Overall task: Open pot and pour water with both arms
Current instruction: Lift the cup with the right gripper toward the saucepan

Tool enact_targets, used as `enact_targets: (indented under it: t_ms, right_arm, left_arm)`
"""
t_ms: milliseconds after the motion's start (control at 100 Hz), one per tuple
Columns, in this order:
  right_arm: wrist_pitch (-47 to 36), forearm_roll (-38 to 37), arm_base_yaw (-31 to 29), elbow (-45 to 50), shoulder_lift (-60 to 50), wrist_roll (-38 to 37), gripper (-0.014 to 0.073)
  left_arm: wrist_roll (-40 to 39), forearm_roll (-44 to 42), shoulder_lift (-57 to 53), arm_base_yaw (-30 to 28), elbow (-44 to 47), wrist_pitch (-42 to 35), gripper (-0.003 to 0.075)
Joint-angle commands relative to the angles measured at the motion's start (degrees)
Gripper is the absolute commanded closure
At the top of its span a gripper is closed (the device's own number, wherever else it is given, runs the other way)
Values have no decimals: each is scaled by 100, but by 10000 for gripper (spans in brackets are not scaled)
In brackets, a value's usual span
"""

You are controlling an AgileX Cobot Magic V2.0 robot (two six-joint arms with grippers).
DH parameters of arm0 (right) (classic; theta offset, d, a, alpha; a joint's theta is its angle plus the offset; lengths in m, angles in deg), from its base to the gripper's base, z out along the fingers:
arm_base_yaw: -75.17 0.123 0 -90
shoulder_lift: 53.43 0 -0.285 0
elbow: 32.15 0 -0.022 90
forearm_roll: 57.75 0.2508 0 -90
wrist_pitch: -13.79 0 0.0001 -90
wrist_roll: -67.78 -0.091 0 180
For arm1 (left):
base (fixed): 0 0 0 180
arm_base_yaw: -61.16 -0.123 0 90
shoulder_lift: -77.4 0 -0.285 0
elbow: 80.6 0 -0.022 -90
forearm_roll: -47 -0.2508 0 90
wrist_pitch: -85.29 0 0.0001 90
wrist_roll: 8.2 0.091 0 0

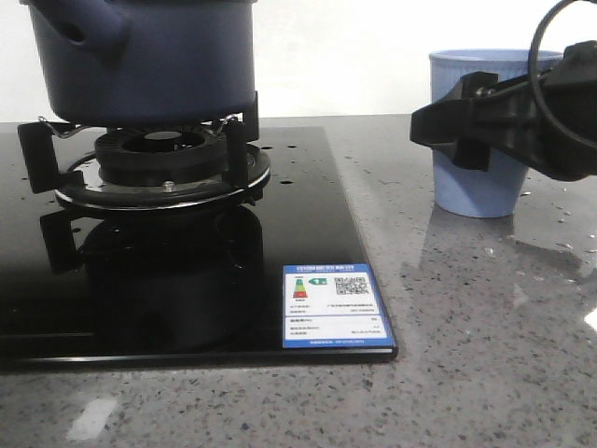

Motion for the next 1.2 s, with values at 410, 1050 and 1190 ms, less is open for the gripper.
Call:
enact_targets:
  t_ms: [410, 1050, 1190]
  right_arm:
    - [-434, -753, -34, -184, -836, -41, 338]
    - [2849, -2235, 679, -3244, -1134, -632, 338]
    - [3577, -2549, 1030, -4127, -882, -632, 338]
  left_arm:
    - [-648, -213, -312, -14, -182, -475, 437]
    - [-1068, 70, -312, -14, 186, -1687, 437]
    - [-1068, 98, -312, -14, 275, -1687, 437]
